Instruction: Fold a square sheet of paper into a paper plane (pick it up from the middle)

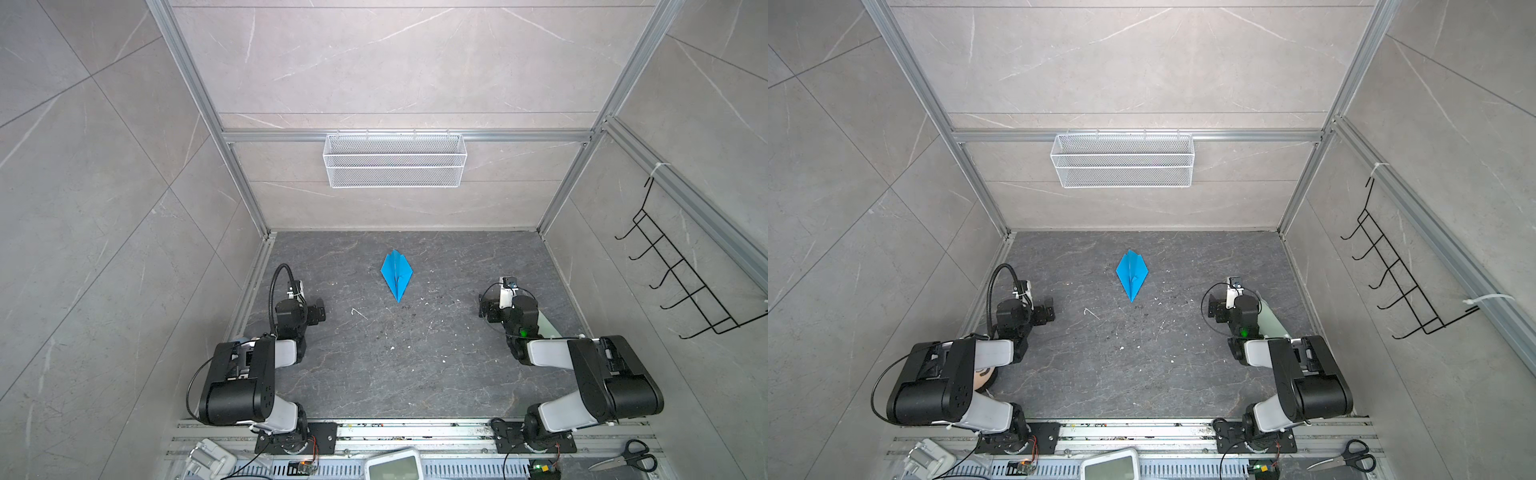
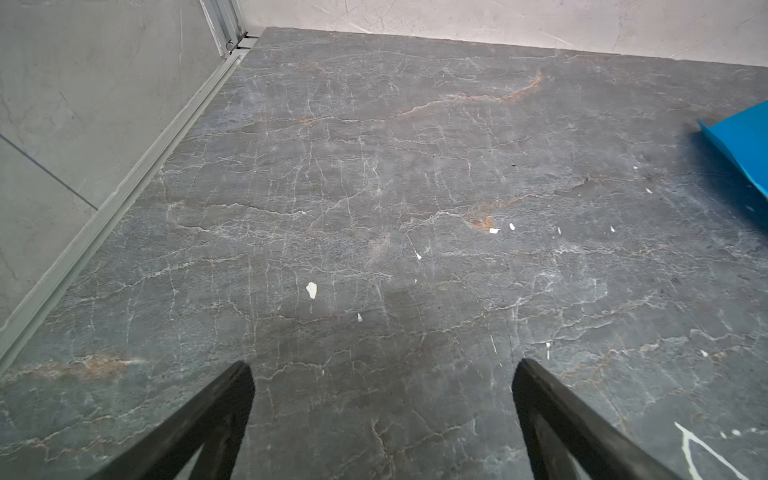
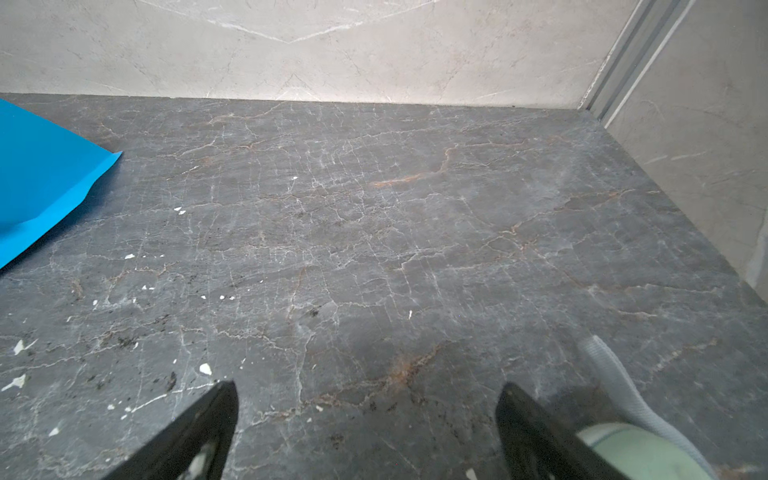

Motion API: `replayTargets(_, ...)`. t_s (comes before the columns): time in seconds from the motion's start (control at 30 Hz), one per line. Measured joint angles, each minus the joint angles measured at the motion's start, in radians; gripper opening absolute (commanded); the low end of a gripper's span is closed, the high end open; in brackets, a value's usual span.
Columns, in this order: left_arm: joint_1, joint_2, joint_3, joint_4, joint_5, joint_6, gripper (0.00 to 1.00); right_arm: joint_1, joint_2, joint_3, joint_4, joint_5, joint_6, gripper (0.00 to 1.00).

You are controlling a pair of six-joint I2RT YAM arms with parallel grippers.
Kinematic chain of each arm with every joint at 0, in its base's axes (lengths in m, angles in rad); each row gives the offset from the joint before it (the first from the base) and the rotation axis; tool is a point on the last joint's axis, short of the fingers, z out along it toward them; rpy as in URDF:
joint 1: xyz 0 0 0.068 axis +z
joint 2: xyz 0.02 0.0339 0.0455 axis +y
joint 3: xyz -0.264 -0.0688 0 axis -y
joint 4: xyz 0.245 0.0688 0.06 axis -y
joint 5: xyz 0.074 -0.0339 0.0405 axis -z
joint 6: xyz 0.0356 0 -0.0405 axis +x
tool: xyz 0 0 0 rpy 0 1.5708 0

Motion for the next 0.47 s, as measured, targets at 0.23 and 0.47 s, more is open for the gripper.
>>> replayTargets(0.23, 0.001, 0.004, -0.003, 0.02, 0.0, 0.0, 1.0, 0.0, 0.0, 0.0, 0.0, -0.001, 0.0, 0.99)
replayTargets(0.47, 0.001, 0.004, -0.003, 0.023, 0.0, 0.0, 1.0, 0.0, 0.0, 0.0, 0.0, -0.001, 0.0, 0.99)
